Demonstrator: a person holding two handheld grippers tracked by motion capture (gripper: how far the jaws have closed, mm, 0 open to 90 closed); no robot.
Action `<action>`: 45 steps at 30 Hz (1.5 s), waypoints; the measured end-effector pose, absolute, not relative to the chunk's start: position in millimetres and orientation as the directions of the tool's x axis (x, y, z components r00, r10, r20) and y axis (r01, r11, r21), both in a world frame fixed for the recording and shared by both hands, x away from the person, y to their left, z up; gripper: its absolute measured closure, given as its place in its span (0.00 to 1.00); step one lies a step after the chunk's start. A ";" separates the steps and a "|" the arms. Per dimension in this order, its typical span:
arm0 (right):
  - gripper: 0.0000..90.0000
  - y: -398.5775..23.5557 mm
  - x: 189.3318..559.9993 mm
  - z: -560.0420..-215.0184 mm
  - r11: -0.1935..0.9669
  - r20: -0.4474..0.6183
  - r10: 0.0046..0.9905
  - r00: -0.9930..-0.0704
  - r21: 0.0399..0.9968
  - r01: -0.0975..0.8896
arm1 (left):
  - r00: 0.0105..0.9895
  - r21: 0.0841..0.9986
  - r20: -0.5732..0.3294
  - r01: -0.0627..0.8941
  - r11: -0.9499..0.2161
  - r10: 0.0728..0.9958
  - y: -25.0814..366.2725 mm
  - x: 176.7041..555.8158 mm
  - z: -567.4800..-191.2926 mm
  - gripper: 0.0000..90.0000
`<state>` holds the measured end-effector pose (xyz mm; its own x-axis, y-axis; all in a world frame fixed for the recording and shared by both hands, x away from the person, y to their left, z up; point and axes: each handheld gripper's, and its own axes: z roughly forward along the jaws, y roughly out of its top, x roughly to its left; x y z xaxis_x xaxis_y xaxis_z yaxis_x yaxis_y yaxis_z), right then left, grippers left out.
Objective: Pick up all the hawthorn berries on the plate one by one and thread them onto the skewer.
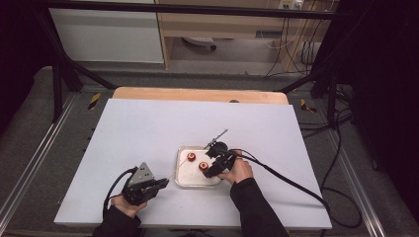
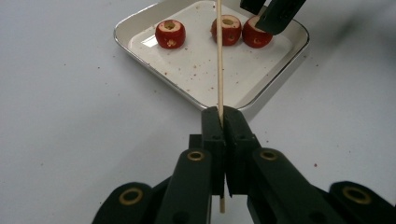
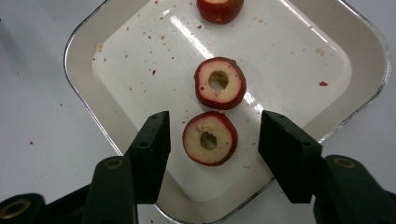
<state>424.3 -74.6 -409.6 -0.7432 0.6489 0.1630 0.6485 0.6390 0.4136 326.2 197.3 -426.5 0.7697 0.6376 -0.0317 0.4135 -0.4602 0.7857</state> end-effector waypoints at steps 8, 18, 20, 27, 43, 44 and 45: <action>0.59 -73.7 427.4 -413.2 0.640 0.183 0.649 -0.738 0.394 0.660 | 0.771 0.783 -0.032 0.415 -0.464 0.636 196.6 326.6 -426.9 0.98; 0.65 -73.1 429.8 -415.9 0.633 0.206 0.657 -0.725 0.373 0.679 | 0.772 0.779 -0.031 0.417 -0.469 0.635 195.8 326.4 -427.2 0.98; 0.65 -73.5 430.7 -416.4 0.634 0.207 0.656 -0.726 0.371 0.679 | 0.772 0.780 -0.030 0.416 -0.468 0.635 195.7 326.0 -426.9 0.98; 0.66 -74.0 430.4 -414.4 0.611 0.233 0.666 -0.709 0.374 0.697 | 0.774 0.781 -0.025 0.410 -0.471 0.633 195.4 325.3 -426.5 0.98; 0.66 -90.4 413.9 -387.6 0.482 0.283 0.664 -0.692 0.547 0.685 | 0.764 0.796 -0.030 0.408 -0.447 0.644 194.9 322.5 -424.5 0.98; 0.66 -92.2 413.0 -387.3 0.465 0.290 0.668 -0.686 0.556 0.689 | 0.764 0.796 -0.031 0.409 -0.446 0.645 194.8 322.5 -424.7 0.98; 0.66 -94.4 412.3 -387.3 0.449 0.295 0.671 -0.681 0.568 0.689 | 0.763 0.796 -0.033 0.411 -0.445 0.646 194.6 322.5 -424.8 0.98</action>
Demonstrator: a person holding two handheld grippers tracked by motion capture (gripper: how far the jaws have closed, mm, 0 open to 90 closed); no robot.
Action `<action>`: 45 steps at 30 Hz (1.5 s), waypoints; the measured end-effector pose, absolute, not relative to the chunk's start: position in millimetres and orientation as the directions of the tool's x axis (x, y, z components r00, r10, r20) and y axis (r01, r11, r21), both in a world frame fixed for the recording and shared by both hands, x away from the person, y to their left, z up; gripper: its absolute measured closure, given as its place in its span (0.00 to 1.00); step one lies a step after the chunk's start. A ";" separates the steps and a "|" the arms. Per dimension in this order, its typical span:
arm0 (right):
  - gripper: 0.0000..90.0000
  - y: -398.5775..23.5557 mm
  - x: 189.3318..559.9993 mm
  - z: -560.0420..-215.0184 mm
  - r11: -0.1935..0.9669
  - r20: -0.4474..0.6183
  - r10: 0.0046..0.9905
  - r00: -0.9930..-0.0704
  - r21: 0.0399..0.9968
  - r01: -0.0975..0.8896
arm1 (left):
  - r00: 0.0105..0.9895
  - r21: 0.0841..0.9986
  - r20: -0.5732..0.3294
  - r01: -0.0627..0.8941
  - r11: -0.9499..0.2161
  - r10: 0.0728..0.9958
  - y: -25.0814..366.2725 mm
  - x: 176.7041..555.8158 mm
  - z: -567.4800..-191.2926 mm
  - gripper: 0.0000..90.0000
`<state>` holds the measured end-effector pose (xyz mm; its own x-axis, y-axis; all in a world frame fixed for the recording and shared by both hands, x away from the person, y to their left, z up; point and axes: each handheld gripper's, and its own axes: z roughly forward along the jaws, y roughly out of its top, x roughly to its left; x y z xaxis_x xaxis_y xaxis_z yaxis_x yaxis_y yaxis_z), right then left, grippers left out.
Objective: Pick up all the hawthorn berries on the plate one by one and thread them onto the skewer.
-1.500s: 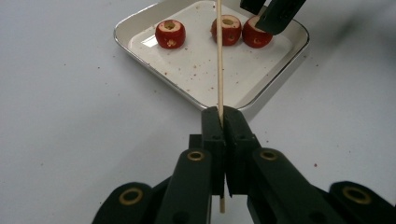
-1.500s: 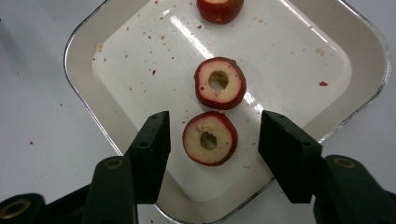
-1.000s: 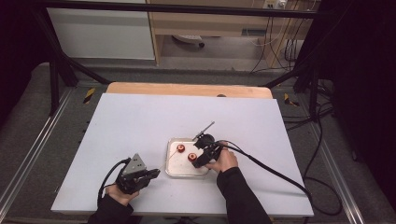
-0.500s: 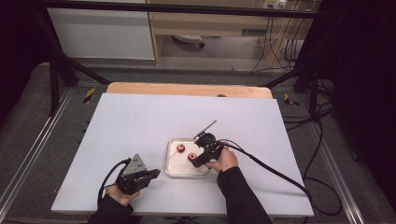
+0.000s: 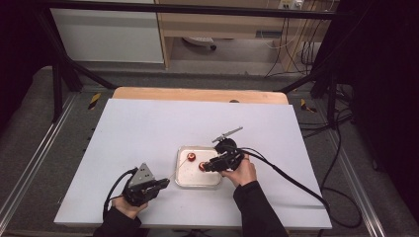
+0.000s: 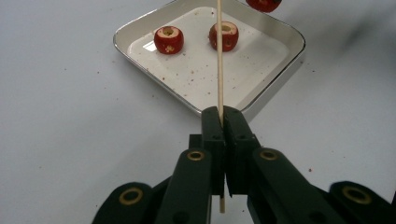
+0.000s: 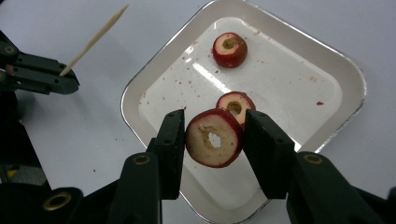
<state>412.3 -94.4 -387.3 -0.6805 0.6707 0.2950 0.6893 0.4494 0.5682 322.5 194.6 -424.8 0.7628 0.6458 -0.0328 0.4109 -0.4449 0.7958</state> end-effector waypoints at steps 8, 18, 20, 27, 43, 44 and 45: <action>0.66 -113.1 406.1 -392.0 0.280 0.377 0.663 -0.646 0.676 0.682 | 0.754 0.800 -0.041 0.418 -0.430 0.655 192.4 321.1 -425.3 0.98; 0.66 -127.8 401.9 -401.5 0.077 0.478 0.634 -0.608 0.743 0.664 | 0.751 0.811 -0.057 0.419 -0.409 0.658 186.1 319.4 -426.4 0.98; 0.66 -129.9 401.5 -403.1 0.037 0.495 0.629 -0.599 0.751 0.660 | 0.744 0.813 -0.065 0.426 -0.397 0.664 183.8 318.9 -426.3 0.98; 0.66 -131.6 401.6 -404.2 -0.099 0.537 0.610 -0.583 0.781 0.616 | 0.706 0.820 -0.104 0.459 -0.341 0.700 172.2 317.4 -425.8 0.98; 0.67 -131.3 408.5 -399.8 -0.261 0.580 0.585 -0.567 0.797 0.545 | 0.669 0.828 -0.211 0.510 -0.234 0.713 146.7 321.4 -427.3 0.98; 0.67 -131.3 408.8 -399.2 -0.275 0.585 0.581 -0.566 0.795 0.541 | 0.667 0.827 -0.219 0.514 -0.228 0.712 144.9 321.8 -427.3 0.98; 0.67 -131.2 409.2 -398.9 -0.288 0.586 0.580 -0.565 0.797 0.531 | 0.667 0.826 -0.228 0.518 -0.222 0.709 143.1 322.4 -427.3 0.98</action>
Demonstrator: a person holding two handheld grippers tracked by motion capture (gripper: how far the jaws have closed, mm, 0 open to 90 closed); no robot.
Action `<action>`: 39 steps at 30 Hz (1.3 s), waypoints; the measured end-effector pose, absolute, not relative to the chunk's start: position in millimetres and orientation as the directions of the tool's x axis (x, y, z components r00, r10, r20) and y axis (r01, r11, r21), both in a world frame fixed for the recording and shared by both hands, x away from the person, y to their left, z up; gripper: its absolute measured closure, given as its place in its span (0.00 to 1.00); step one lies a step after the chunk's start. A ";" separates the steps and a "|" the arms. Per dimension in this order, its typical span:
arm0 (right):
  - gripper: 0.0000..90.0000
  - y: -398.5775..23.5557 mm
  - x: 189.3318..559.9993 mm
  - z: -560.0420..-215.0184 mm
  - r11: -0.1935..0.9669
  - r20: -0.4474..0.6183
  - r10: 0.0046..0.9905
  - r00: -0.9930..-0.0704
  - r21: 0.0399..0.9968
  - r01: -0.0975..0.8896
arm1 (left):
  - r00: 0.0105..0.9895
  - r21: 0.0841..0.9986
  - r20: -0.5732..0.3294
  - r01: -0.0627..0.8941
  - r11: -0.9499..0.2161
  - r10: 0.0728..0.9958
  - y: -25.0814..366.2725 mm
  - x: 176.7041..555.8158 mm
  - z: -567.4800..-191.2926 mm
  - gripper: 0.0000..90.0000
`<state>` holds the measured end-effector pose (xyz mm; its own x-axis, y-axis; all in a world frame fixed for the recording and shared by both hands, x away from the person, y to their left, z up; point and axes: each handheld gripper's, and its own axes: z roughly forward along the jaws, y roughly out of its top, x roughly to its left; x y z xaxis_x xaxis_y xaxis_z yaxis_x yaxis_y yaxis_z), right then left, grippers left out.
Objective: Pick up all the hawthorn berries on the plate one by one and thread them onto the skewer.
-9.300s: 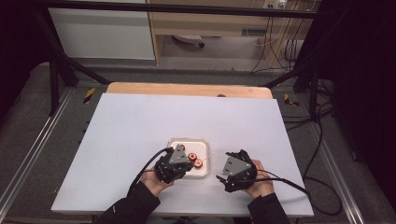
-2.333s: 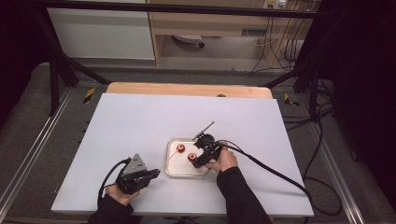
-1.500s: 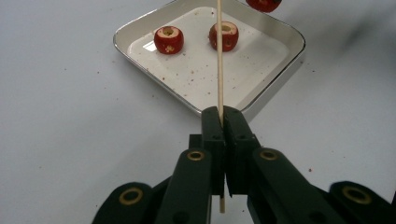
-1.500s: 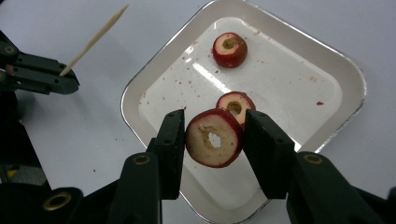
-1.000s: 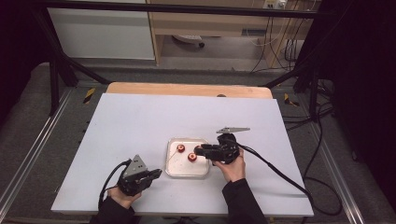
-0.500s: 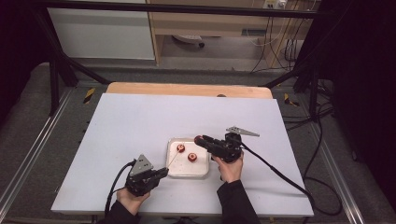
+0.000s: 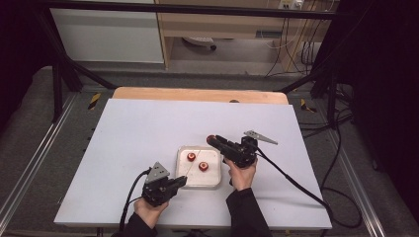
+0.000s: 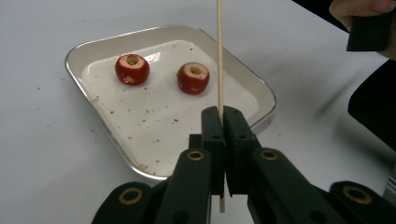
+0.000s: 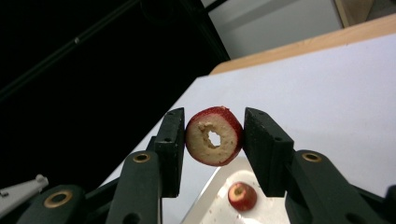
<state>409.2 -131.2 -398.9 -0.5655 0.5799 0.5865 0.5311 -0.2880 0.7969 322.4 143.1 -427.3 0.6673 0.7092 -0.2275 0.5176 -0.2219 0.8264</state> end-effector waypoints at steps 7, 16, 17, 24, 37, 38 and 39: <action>0.67 -130.9 409.6 -397.3 -0.340 0.594 0.570 -0.567 0.799 0.496 | 0.659 0.838 -0.247 0.513 -0.184 0.711 130.2 325.5 -425.7 0.98; 0.67 -129.8 409.8 -397.4 -0.386 0.601 0.567 -0.563 0.798 0.462 | 0.653 0.846 -0.257 0.509 -0.161 0.712 114.5 328.1 -426.2 0.98; 0.67 -129.5 409.6 -397.4 -0.391 0.603 0.567 -0.562 0.797 0.461 | 0.652 0.845 -0.260 0.510 -0.159 0.713 113.5 328.2 -426.1 0.98; 0.67 -128.7 409.6 -397.6 -0.411 0.611 0.565 -0.555 0.791 0.453 | 0.643 0.849 -0.274 0.511 -0.134 0.715 112.2 328.4 -425.1 0.98; 0.67 -127.5 408.9 -398.8 -0.426 0.619 0.554 -0.557 0.786 0.449 | 0.634 0.850 -0.287 0.514 -0.114 0.718 110.7 329.3 -423.8 0.98; 0.67 -127.5 408.8 -398.8 -0.427 0.620 0.552 -0.558 0.785 0.449 | 0.633 0.851 -0.287 0.513 -0.112 0.718 110.9 329.3 -423.5 0.98; 0.67 -127.4 408.7 -398.7 -0.428 0.620 0.551 -0.558 0.784 0.449 | 0.634 0.851 -0.288 0.513 -0.111 0.718 110.8 329.4 -423.5 0.98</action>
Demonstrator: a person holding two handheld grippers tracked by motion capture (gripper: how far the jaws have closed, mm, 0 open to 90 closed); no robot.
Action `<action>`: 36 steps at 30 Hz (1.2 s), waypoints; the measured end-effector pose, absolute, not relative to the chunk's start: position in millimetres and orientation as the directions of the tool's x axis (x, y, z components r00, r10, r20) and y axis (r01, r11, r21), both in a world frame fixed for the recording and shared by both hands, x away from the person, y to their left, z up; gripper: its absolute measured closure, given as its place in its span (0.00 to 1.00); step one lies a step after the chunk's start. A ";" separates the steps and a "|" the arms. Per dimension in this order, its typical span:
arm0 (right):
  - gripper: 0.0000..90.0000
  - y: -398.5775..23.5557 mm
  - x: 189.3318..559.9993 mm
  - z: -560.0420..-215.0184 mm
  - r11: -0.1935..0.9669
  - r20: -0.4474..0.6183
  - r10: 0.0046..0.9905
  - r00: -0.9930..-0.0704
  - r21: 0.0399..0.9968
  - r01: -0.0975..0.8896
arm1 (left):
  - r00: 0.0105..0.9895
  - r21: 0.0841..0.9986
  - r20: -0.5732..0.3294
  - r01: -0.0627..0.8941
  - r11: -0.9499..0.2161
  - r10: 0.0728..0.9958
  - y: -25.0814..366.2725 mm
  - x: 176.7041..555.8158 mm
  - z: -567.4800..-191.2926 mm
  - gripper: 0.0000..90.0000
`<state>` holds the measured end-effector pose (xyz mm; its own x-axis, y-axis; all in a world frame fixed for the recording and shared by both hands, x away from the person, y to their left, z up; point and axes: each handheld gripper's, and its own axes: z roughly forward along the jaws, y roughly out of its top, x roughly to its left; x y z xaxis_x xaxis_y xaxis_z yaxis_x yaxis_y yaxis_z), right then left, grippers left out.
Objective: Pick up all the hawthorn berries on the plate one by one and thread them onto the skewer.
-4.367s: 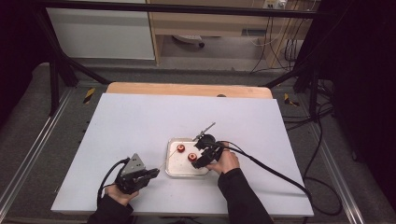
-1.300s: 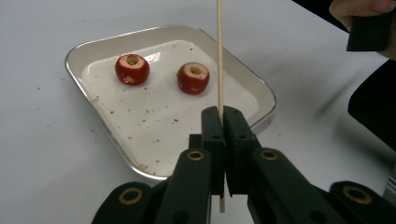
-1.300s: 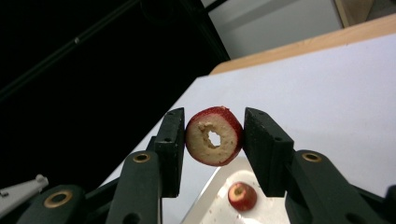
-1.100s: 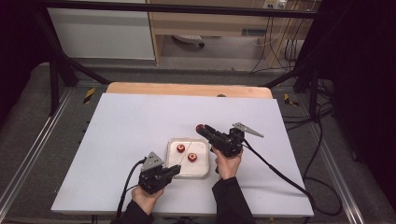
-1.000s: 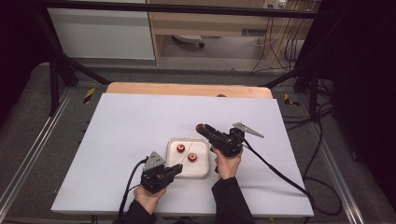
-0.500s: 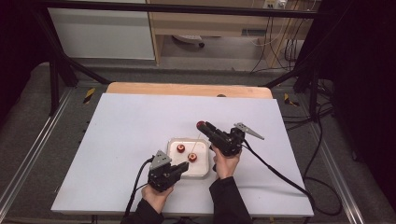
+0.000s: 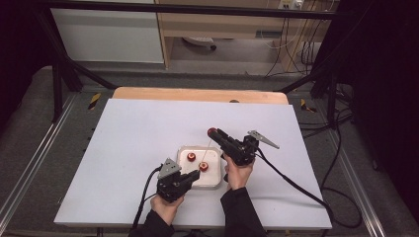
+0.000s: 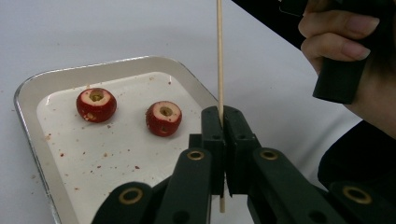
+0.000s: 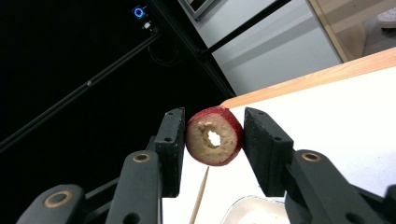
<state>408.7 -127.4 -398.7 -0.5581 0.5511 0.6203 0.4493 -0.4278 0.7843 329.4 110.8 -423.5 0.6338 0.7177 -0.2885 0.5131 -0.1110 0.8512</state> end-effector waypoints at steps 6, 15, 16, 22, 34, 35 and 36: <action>0.67 -127.0 407.8 -398.6 -0.430 0.628 0.543 -0.557 0.778 0.458 | 0.627 0.851 -0.292 0.516 -0.104 0.722 110.4 330.3 -423.9 0.98; 0.67 -124.9 406.9 -401.1 -0.432 0.630 0.537 -0.560 0.776 0.459 | 0.612 0.851 -0.322 0.522 -0.062 0.722 106.4 330.7 -421.9 0.98; 0.67 -124.6 406.5 -401.6 -0.431 0.631 0.537 -0.560 0.776 0.461 | 0.611 0.851 -0.322 0.521 -0.062 0.723 105.8 330.9 -421.4 0.98; 0.67 -123.3 404.5 -402.9 -0.425 0.634 0.530 -0.562 0.773 0.471 | 0.604 0.854 -0.327 0.519 -0.047 0.727 103.1 333.0 -420.8 0.98; 0.67 -119.5 400.3 -407.6 -0.405 0.637 0.525 -0.565 0.771 0.492 | 0.607 0.857 -0.310 0.511 -0.060 0.732 102.2 338.8 -419.6 0.98; 0.67 -119.6 399.8 -407.2 -0.403 0.637 0.525 -0.564 0.770 0.494 | 0.608 0.858 -0.310 0.511 -0.060 0.731 102.1 339.1 -419.6 0.98; 0.67 -119.8 399.7 -407.1 -0.402 0.636 0.528 -0.563 0.771 0.495 | 0.608 0.859 -0.310 0.509 -0.059 0.731 101.8 339.2 -419.6 0.98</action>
<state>399.7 -119.8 -407.1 -0.5626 0.5280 0.6362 0.4945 -0.4018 0.7707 339.2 101.8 -419.6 0.6080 0.7309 -0.3102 0.5093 -0.0592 0.8586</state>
